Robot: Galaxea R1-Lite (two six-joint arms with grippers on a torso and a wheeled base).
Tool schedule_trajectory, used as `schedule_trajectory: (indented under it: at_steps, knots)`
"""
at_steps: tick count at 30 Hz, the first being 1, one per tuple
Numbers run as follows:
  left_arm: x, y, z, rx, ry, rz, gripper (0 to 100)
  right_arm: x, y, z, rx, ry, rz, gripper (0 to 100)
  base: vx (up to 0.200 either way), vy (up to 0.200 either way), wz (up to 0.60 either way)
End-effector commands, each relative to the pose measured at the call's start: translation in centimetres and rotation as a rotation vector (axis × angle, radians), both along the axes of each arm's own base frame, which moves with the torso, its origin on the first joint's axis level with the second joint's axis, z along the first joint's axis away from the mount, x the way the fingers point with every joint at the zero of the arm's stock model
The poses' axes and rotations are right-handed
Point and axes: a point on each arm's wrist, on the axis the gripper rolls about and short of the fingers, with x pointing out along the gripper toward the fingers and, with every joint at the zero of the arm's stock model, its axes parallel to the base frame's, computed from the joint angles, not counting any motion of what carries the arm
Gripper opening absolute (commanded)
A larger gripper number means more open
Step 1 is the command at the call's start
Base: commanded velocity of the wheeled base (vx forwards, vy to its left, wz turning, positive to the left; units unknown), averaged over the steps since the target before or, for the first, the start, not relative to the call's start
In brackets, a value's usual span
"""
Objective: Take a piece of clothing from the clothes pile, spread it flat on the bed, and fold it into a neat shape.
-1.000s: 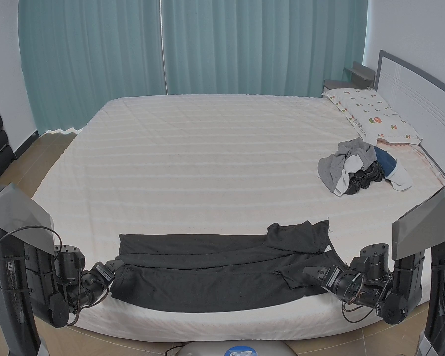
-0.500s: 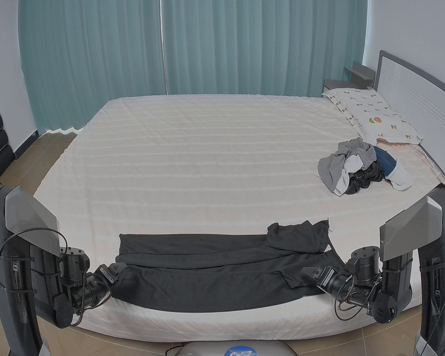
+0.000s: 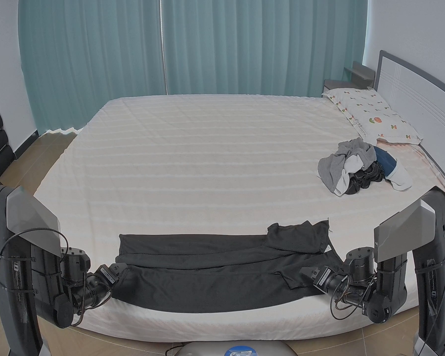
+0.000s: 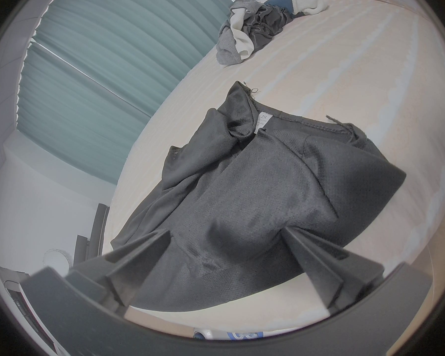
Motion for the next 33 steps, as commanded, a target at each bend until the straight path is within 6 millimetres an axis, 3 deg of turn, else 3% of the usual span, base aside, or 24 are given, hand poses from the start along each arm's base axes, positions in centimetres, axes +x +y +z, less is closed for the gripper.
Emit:
schedule_trajectory:
  at_steps: [1,28,29,33]
  knots:
    - [0.0,0.0,0.0,-0.001,-0.006,0.0,100,-0.2,0.1,-0.1,-0.002,0.003,0.006,0,0.0,0.0,0.0]
    - [0.1,0.0,-0.1,-0.001,-0.005,0.0,100,-2.4,-0.3,1.6,-0.013,0.03,0.028,0,0.0,0.0,0.0]
    - [0.1,0.0,-0.1,-0.001,-0.005,0.0,100,-2.4,-0.3,1.7,-0.012,0.027,0.028,100,0.0,0.0,0.0]
    - [0.1,0.0,-0.1,0.0,-0.003,0.001,100,-3.1,-0.5,3.0,-0.002,0.008,0.036,100,0.0,0.0,0.0]
